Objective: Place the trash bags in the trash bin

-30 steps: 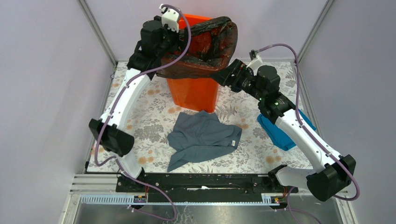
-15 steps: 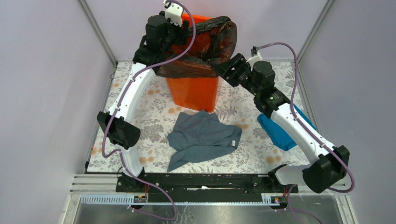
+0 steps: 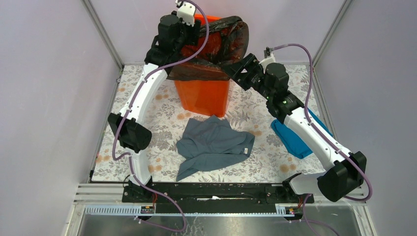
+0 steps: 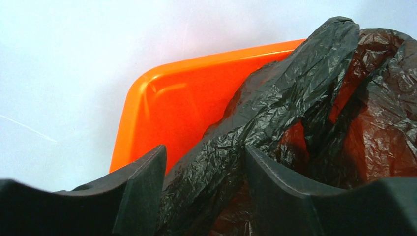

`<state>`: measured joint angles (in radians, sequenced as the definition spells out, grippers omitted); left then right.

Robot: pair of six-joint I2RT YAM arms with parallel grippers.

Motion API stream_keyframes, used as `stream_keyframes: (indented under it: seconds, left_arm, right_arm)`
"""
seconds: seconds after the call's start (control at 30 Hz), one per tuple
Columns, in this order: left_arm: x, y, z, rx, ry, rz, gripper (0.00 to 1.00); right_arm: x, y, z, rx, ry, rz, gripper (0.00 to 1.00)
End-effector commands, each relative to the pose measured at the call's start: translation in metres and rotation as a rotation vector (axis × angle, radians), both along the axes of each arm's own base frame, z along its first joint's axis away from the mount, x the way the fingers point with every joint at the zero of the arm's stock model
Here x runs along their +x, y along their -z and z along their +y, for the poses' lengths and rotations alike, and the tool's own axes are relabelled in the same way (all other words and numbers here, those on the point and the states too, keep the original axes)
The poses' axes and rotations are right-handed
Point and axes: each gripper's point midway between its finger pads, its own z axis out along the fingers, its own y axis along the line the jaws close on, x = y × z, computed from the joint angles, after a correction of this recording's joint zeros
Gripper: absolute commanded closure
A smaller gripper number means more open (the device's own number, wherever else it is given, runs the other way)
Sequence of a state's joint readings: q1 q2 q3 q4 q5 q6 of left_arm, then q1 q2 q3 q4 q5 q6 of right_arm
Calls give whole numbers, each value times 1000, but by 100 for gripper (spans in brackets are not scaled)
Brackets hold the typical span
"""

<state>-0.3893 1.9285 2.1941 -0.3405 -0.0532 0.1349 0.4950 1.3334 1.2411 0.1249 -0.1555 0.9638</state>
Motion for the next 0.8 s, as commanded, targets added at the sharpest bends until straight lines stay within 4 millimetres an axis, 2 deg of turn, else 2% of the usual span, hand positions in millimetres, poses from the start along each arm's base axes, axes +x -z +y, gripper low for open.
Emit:
stream_keyframes:
  seconds: [0.0, 0.13, 0.27, 0.33, 0.47, 0.6, 0.63, 0.7, 0.77]
  left_arm:
    - [4, -39, 8, -44, -47, -108, 40]
    - [10, -46, 16, -79, -97, -132, 56]
    - [14, -42, 8, -73, -54, -120, 54]
    - [16, -41, 4, -62, -34, -117, 53]
    - [22, -40, 6, -57, -50, -125, 68]
    - [26, -47, 13, -92, -85, -149, 76]
    - [27, -49, 15, -99, -89, -156, 81]
    - [28, -53, 17, -116, -95, -168, 88]
    - [30, -57, 20, -132, -108, -183, 93]
  right_arm:
    - [1, -40, -8, 20, 44, -98, 19]
    - [11, -35, -4, 8, 53, -79, 28]
    - [18, -35, -1, 14, 52, -72, 36]
    - [19, -36, 0, 18, 53, -76, 44]
    - [19, -35, 1, 18, 49, -79, 64]
    - [18, -35, -2, 2, 60, -88, 87]
    - [18, -36, -4, -8, 62, -95, 92]
    - [16, -38, -7, -25, 60, -106, 100]
    - [14, -37, -14, -45, 60, -102, 100]
